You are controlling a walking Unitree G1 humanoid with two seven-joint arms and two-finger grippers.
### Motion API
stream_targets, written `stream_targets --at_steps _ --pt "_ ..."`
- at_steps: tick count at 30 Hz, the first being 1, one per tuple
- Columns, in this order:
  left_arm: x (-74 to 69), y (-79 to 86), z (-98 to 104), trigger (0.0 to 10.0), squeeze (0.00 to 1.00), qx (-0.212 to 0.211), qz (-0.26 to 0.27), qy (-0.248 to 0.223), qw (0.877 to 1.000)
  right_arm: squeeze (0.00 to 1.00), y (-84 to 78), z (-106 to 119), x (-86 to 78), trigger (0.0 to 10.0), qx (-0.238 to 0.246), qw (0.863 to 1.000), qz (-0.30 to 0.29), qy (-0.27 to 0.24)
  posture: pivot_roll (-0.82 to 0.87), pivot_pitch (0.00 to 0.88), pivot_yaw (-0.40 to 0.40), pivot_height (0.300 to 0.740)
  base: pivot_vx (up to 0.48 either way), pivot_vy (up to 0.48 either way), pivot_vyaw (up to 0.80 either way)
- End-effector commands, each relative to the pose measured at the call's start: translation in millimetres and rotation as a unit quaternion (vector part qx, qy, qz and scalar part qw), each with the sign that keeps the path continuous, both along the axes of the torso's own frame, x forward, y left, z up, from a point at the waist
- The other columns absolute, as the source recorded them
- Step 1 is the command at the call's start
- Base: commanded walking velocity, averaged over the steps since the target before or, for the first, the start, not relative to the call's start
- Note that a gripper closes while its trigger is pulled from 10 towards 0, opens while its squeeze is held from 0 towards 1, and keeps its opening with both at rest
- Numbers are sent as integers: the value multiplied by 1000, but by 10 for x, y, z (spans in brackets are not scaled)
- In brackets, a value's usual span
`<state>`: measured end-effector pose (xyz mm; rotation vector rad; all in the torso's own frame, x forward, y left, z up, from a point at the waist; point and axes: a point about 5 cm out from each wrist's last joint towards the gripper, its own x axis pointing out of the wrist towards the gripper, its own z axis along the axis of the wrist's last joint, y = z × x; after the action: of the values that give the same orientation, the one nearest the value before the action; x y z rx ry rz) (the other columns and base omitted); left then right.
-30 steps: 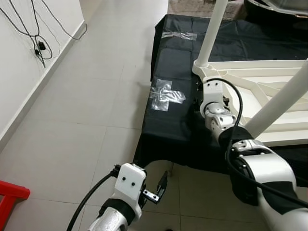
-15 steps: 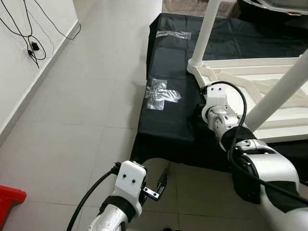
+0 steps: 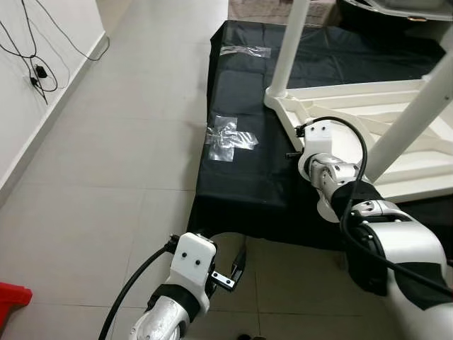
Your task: Building children table
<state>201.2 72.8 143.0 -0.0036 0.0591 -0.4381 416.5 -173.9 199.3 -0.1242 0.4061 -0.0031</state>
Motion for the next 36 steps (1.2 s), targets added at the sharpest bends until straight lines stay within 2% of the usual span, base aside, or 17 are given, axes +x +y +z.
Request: stream_targets --at_steps 1,3,4,7,11,13,15,18,19,20,21,22,23,26,27,29,36 --pt "4 -4 -75 10000 0 -2 2 18 1000 0 183 -177 -56 0 -4 993 110 49 54 219 -95 740 0 0 0" --pt "4 -4 -75 10000 0 -2 2 18 1000 0 183 -177 -56 0 -4 993 110 49 54 219 -95 740 0 0 0" --pt "14 1 -82 10000 0 -1 2 18 1000 0 191 -193 -74 0 -10 986 153 61 55 217 -93 740 0 0 0" --pt "20 8 -84 10000 0 1 3 18 1000 0 175 -228 -103 0 -32 975 208 74 56 214 -94 740 0 0 0" --pt "22 12 -87 10000 0 1 3 18 1000 0 156 -244 -119 0 -38 969 228 83 57 214 -91 740 0 0 0" --pt "25 17 -91 10000 0 2 4 18 1000 0 99 -256 -154 0 -62 952 282 98 56 212 -93 740 0 0 0" --pt "25 17 -91 10000 0 2 4 18 1000 0 99 -256 -154 0 -62 952 282 98 56 212 -93 740 0 0 0" --pt "29 21 -92 10000 0 2 5 18 1000 0 21 -270 -183 0 -87 940 310 113 55 212 -93 740 0 0 0" --pt "32 22 -93 10000 0 2 6 18 1000 0 -19 -284 -210 0 -99 927 338 124 60 211 -94 740 0 0 0" --pt "32 22 -93 10000 0 2 6 18 1000 0 -19 -284 -210 0 -99 927 338 124 60 211 -94 740 0 0 0" --pt "35 22 -95 10000 0 2 6 18 1000 0 -45 -292 -233 0 -107 917 361 133 60 211 -94 740 0 0 0" --pt "38 22 -96 10000 0 3 7 17 1000 0 -91 -314 -273 0 -123 898 394 149 60 209 -96 740 0 0 0" --pt "38 22 -96 10000 0 3 7 17 1000 0 -91 -314 -273 0 -123 898 394 149 60 209 -96 740 0 0 0" --pt "44 21 -94 10000 0 3 7 16 1000 0 -215 -354 -365 0 -154 857 455 187 57 207 -96 740 0 0 0" --pt "45 20 -94 10000 0 3 7 16 1000 0 -244 -361 -383 0 -159 850 463 196 57 207 -96 740 0 0 0" --pt "45 18 -94 10000 0 3 7 16 1000 0 -296 -372 -406 0 -163 844 467 208 57 206 -97 740 0 0 0" --pt "45 18 -93 10000 0 3 7 16 1000 0 -348 -380 -429 0 -160 841 470 215 57 203 -96 740 0 0 0"
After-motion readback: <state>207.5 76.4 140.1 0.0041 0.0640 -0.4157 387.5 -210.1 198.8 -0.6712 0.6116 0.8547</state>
